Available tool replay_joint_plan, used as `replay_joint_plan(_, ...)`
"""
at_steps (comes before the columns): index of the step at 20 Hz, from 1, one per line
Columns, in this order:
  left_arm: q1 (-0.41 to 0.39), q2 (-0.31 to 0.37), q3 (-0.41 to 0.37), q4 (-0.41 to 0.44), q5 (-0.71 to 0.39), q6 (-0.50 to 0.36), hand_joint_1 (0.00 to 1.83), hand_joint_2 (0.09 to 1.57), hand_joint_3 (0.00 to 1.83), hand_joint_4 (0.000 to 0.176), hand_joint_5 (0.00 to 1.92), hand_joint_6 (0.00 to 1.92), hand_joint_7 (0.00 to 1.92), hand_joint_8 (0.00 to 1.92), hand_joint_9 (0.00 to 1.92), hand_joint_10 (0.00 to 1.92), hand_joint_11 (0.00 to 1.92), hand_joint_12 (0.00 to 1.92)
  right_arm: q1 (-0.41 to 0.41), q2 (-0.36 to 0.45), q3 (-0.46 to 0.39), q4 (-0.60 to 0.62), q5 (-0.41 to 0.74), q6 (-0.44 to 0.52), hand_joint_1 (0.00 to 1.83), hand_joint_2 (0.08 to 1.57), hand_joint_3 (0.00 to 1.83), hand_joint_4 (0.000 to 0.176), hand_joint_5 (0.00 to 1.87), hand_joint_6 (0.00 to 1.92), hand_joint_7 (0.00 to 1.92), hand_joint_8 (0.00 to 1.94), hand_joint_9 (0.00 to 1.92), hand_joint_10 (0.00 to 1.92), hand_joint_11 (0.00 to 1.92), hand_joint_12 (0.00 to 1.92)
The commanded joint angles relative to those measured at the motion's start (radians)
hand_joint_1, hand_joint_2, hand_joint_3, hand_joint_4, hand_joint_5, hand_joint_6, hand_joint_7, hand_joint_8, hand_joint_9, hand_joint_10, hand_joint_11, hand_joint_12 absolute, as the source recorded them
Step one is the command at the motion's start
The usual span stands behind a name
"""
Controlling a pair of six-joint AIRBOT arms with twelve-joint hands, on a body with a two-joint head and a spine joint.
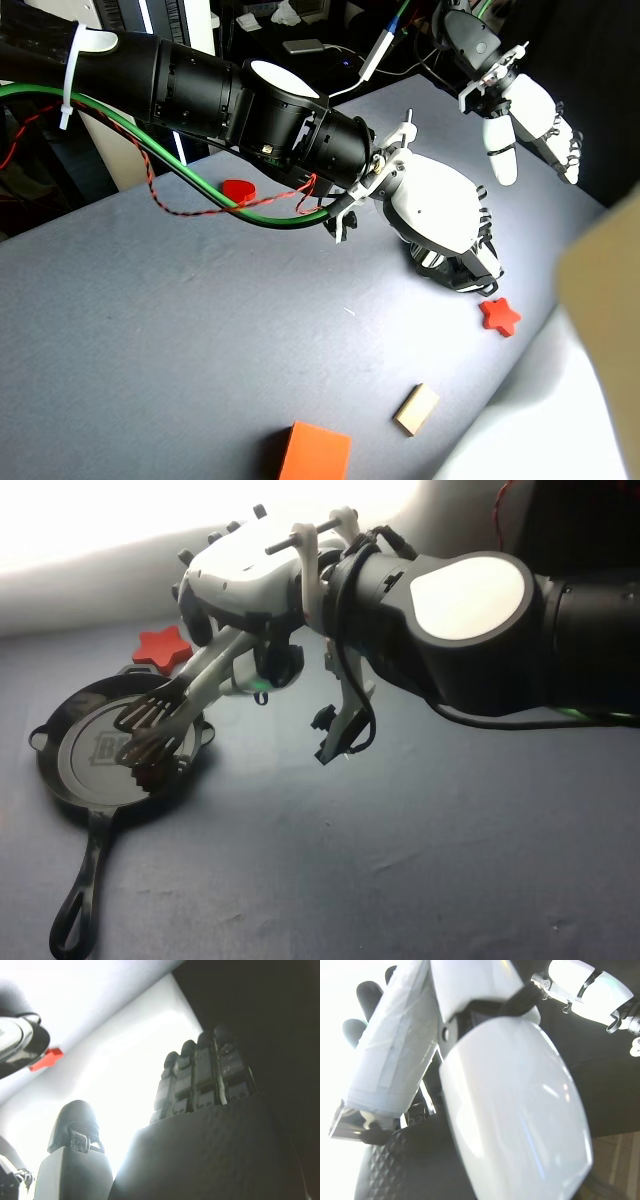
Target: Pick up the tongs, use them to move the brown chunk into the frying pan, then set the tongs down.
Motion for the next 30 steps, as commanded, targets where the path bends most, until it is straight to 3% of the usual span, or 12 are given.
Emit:
replay_joint_plan(1, -0.008, 0.007, 0.008, 0.043, -0.094, 0.002, 0.0, 1.19, 0.0, 0.0, 0.05, 0.0, 0.09, 0.0, 0.07, 0.0, 0.0, 0.18, 0.023, 0.007, 0.0, -0.042, -0.029, 0.006, 1.09, 1.24, 0.0, 0.0, 0.74, 1.33, 1.0, 0.11, 0.74, 0.6, 0.38, 1.46)
replay_joint_plan(9, -0.04, -0.011, 0.007, 0.052, -0.093, 0.021, 0.0, 1.18, 0.0, 0.001, 0.04, 0.0, 0.07, 0.0, 0.07, 0.0, 0.0, 0.16, 0.058, 0.027, -0.002, -0.042, -0.013, 0.007, 1.09, 1.23, 0.0, 0.0, 0.75, 1.32, 1.04, 0.1, 0.77, 0.59, 0.42, 1.42)
replay_joint_plan(10, -0.045, -0.012, 0.007, 0.052, -0.093, 0.025, 0.0, 1.19, 0.0, 0.0, 0.05, 0.0, 0.08, 0.0, 0.07, 0.0, 0.0, 0.22, 0.063, 0.035, -0.008, -0.042, -0.013, 0.008, 1.1, 1.23, 0.0, 0.0, 0.76, 1.31, 1.04, 0.09, 0.77, 0.58, 0.42, 1.41)
replay_joint_plan(15, -0.062, -0.017, 0.005, 0.055, -0.093, 0.038, 0.0, 1.19, 0.0, 0.0, 0.04, 0.0, 0.06, 0.0, 0.06, 0.0, 0.0, 0.19, 0.076, 0.141, -0.108, -0.044, 0.0, 0.003, 1.1, 1.23, 0.0, 0.0, 0.76, 1.3, 1.05, 0.1, 0.79, 0.58, 0.42, 1.41)
replay_joint_plan(23, -0.147, -0.049, -0.025, 0.116, -0.073, 0.138, 0.0, 1.19, 0.0, 0.005, 0.03, 0.0, 0.05, 0.0, 0.06, 0.0, 0.0, 0.17, 0.009, 0.32, -0.236, -0.045, 0.049, -0.005, 1.09, 1.23, 0.0, 0.0, 0.75, 1.32, 1.05, 0.07, 0.79, 0.58, 0.41, 1.42)
replay_joint_plan(26, -0.197, -0.066, -0.048, 0.116, -0.059, 0.192, 0.0, 1.19, 0.0, 0.003, 0.02, 0.0, 0.03, 0.0, 0.02, 0.0, 0.0, 0.1, -0.029, 0.335, -0.235, -0.046, 0.049, 0.0, 1.1, 1.23, 0.0, 0.0, 0.77, 1.3, 1.07, 0.07, 0.79, 0.58, 0.43, 1.43)
replay_joint_plan(28, -0.213, -0.07, -0.068, 0.117, -0.046, 0.207, 0.0, 1.19, 0.0, 0.0, 0.04, 0.0, 0.06, 0.0, 0.06, 0.01, 0.0, 0.2, -0.06, 0.333, -0.232, -0.116, 0.043, 0.055, 1.1, 1.22, 0.0, 0.0, 0.77, 1.29, 1.07, 0.07, 0.8, 0.57, 0.44, 1.42)
replay_joint_plan(30, -0.219, -0.07, -0.093, 0.131, -0.046, 0.207, 0.0, 1.2, 0.0, 0.0, 0.05, 0.0, 0.06, 0.0, 0.05, 0.0, 0.0, 0.17, -0.079, 0.333, -0.232, -0.148, 0.036, 0.085, 1.1, 1.23, 0.0, 0.0, 0.76, 1.3, 1.06, 0.06, 0.79, 0.56, 0.43, 1.41)
